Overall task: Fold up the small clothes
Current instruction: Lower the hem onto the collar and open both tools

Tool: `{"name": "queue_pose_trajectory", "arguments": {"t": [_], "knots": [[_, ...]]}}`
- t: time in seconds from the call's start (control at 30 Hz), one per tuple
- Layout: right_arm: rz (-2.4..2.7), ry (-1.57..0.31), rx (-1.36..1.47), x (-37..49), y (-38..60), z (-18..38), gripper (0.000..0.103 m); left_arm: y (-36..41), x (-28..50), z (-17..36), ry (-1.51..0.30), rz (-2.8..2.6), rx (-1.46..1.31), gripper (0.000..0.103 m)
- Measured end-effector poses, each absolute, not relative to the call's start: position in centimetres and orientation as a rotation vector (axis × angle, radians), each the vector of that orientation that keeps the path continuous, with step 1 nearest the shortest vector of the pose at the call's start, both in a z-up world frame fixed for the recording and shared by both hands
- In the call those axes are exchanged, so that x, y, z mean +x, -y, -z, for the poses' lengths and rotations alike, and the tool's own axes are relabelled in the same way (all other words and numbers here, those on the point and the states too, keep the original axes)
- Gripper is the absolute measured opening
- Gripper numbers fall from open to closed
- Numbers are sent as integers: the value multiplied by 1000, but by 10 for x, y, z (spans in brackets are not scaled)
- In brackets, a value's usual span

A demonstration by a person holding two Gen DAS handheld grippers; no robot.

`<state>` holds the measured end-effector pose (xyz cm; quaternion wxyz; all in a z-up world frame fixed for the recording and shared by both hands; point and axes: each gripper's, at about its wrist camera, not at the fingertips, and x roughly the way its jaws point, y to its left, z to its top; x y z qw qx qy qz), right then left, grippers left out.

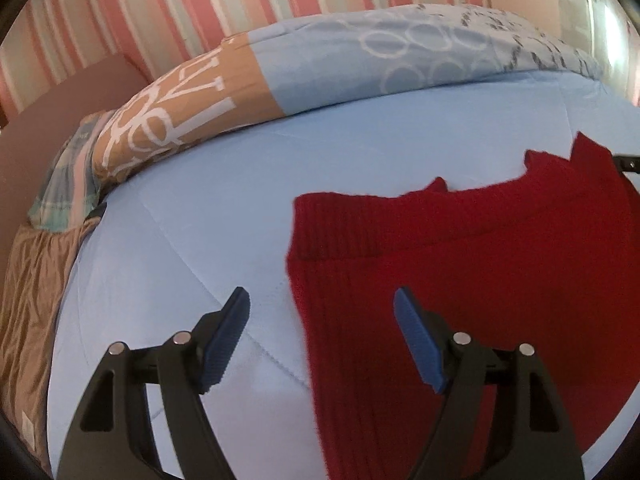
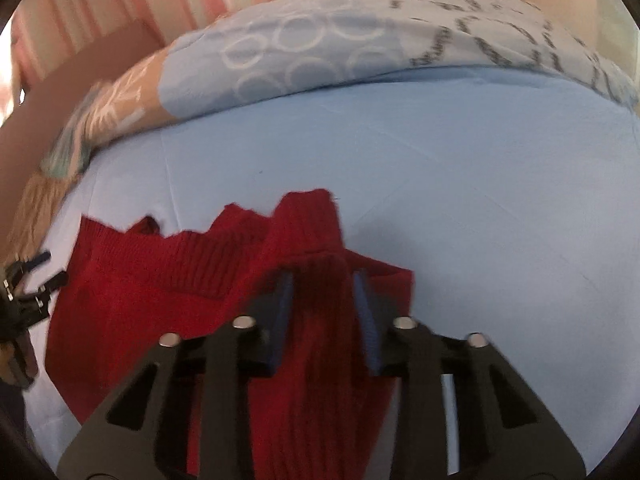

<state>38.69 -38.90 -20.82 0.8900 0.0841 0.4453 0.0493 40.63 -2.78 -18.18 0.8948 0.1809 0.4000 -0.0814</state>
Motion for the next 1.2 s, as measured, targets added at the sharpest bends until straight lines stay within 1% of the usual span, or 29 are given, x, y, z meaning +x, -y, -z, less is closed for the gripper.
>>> {"name": "queue_pose_trajectory", "arguments": {"t": [0.03, 0.1, 0.13, 0.2, 0.27, 0.33, 0.4, 0.47, 0.57, 0.63, 0.73, 0.9, 1.07, 1.1, 1.13, 1.2], "knots": [[-96, -947, 137, 390, 383, 210, 8, 29, 406, 183, -830, 174, 376, 76], [-94, -946, 98, 392, 377, 209, 6, 31, 406, 185, -836, 177, 375, 76], [-75, -916, 57, 391, 375, 205, 6, 31, 406, 186, -838, 177, 372, 76], [-9, -838, -23, 379, 372, 192, 5, 30, 406, 186, -837, 172, 363, 76], [65, -805, -43, 370, 378, 187, 5, 27, 407, 185, -832, 157, 352, 76], [112, -830, -44, 367, 385, 195, 5, 22, 410, 184, -832, 147, 321, 76], [121, -908, -28, 370, 390, 217, 5, 17, 415, 182, -840, 149, 270, 76], [101, -938, -23, 370, 390, 226, 5, 16, 420, 182, -855, 153, 233, 76], [64, -899, 7, 360, 385, 209, 8, 24, 424, 178, -873, 197, 216, 76], [48, -840, 19, 348, 377, 192, 10, 37, 425, 178, -876, 225, 245, 76], [4, -813, 4, 337, 351, 183, 11, 52, 434, 190, -899, 193, 308, 75], [6, -849, 5, 337, 335, 200, 11, 37, 459, 218, -931, 111, 274, 75], [59, -873, 13, 334, 338, 219, 11, 19, 472, 223, -942, 77, 225, 73], [82, -876, 13, 335, 342, 224, 10, 19, 474, 224, -938, 73, 239, 73], [98, -875, 12, 335, 346, 226, 7, 20, 475, 225, -934, 68, 255, 74], [110, -882, 45, 336, 357, 232, 6, 20, 476, 225, -937, 68, 257, 74]]}}
